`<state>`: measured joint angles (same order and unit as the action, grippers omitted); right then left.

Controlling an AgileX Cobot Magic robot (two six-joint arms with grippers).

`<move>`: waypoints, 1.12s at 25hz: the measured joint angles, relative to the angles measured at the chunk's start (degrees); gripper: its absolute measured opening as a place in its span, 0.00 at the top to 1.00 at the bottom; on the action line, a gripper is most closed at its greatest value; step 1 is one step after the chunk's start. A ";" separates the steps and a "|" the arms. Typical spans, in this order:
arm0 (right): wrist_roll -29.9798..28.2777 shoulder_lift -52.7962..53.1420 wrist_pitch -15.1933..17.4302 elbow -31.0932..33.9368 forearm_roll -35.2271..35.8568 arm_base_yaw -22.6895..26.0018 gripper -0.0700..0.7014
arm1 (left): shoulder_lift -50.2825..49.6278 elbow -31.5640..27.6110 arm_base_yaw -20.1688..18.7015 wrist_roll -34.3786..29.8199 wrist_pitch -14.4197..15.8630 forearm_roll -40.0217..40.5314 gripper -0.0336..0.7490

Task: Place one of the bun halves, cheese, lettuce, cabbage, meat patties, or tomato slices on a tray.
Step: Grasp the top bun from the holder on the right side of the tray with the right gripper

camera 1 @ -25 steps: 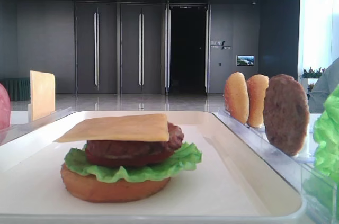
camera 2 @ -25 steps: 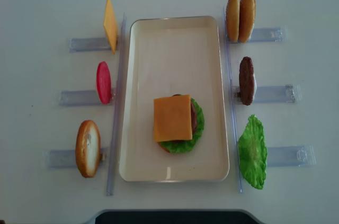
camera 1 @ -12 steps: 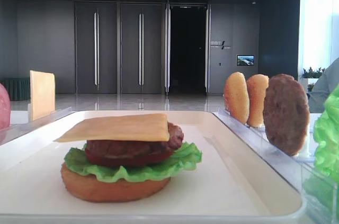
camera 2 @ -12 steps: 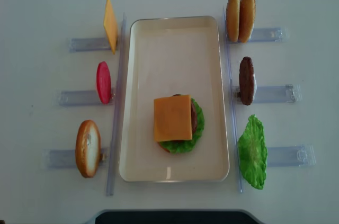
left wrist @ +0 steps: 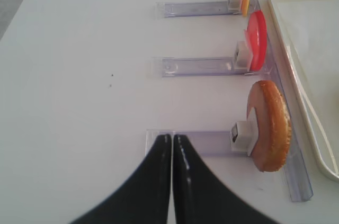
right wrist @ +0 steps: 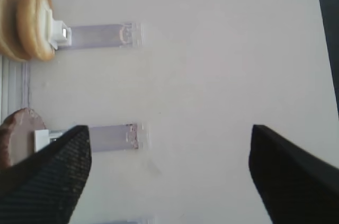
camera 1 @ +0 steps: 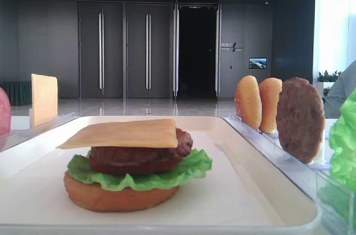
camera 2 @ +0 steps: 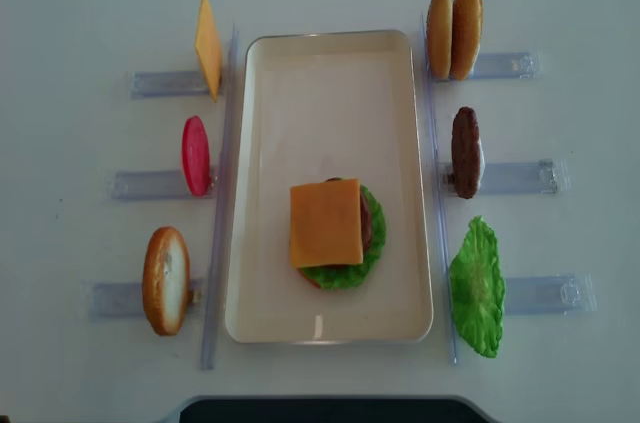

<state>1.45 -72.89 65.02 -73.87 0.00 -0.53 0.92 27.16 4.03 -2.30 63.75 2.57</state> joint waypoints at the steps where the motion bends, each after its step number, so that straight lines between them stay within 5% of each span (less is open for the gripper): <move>1: -0.11 -2.29 0.64 -1.73 0.00 0.00 0.16 | 0.00 0.00 0.00 0.00 0.00 -0.02 0.97; 7: -0.42 -13.62 4.46 -11.09 0.00 0.00 0.16 | 0.00 0.00 0.00 0.00 0.00 -0.02 0.97; 18: -0.43 -22.16 4.78 -15.70 0.00 -0.83 0.16 | 0.00 0.00 0.00 0.00 0.00 -0.02 0.97; 28: 5.54 -22.72 4.41 -19.38 0.00 -12.68 0.16 | 0.00 0.00 0.00 0.00 0.00 -0.02 0.97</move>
<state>6.99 -95.61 69.42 -93.24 0.00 -13.21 0.92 27.16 4.03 -2.30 63.75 2.54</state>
